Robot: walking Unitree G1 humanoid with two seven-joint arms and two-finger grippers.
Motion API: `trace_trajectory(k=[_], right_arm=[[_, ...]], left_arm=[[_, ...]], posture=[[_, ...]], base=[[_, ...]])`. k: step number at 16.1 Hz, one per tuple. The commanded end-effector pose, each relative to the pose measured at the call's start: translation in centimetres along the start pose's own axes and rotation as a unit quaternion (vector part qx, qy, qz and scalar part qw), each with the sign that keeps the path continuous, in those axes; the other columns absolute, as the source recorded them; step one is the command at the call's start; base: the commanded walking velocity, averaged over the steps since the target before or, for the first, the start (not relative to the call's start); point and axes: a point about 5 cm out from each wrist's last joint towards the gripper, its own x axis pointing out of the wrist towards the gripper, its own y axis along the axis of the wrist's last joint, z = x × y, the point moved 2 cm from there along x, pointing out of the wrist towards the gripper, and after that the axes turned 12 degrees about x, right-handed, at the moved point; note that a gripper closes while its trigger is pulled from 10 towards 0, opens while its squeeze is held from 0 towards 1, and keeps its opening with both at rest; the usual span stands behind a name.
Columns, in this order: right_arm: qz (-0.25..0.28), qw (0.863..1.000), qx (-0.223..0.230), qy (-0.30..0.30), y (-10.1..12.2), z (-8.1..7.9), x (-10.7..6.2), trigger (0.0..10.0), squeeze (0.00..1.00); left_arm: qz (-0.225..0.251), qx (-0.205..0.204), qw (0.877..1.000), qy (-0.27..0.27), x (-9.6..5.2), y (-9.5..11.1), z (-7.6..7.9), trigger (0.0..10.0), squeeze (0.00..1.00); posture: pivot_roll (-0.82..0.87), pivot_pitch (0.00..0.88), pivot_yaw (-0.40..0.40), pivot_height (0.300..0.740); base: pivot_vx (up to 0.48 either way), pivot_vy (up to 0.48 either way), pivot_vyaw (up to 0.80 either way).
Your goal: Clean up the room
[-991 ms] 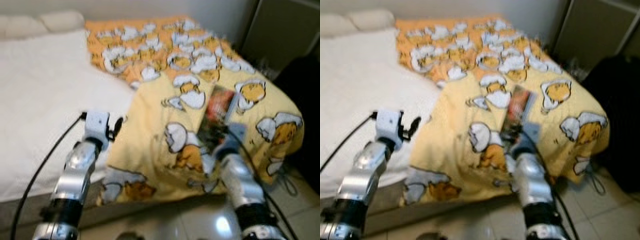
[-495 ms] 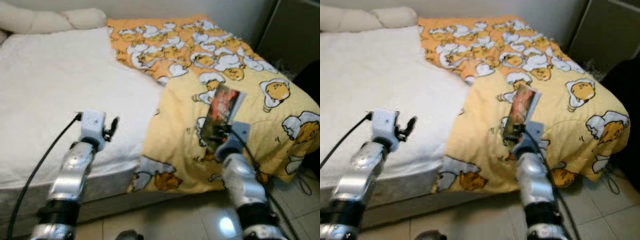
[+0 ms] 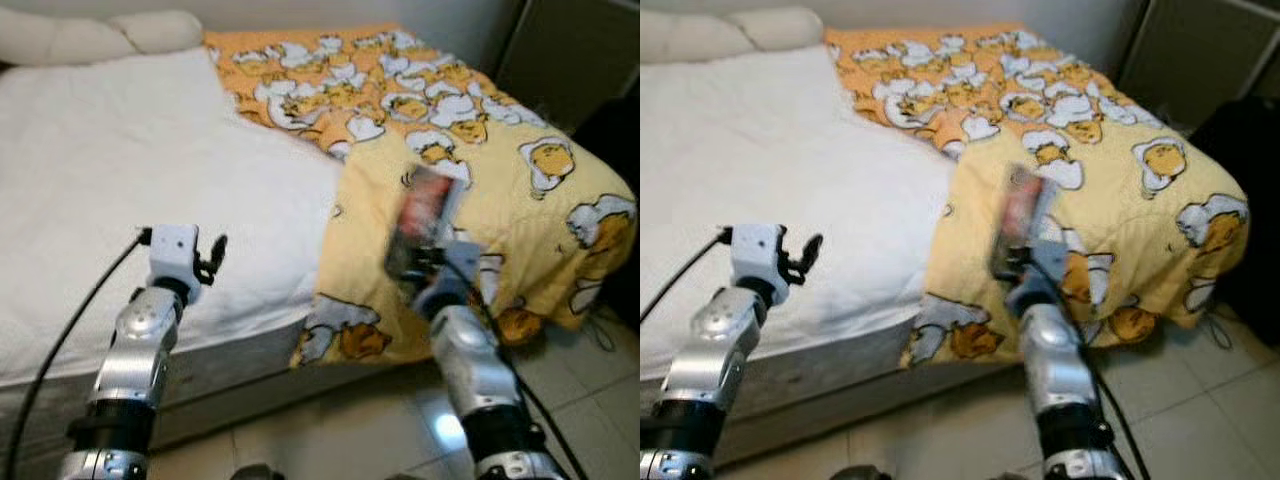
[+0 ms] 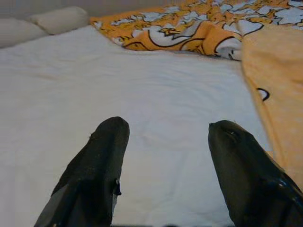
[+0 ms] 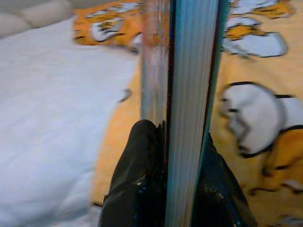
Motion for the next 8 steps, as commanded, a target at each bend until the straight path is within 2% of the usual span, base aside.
trace_trajectory(k=[1,8], right_arm=[[0.030,1.000,-0.006,-0.005,1.53,0.65,0.05,10.0,0.00],[0.030,1.000,-0.009,0.002,1.60,0.33,0.15,10.0,0.00]], left_arm=[[0.003,-0.005,1.000,-0.006,0.11,0.14,0.63,10.0,0.00],[0.004,-0.005,1.000,-0.008,0.15,0.18,0.61,10.0,0.00]], posture=[[0.07,0.000,0.002,0.740],[0.07,0.000,0.002,0.740]], base=[[0.000,0.349,0.00],[0.000,0.349,0.00]])
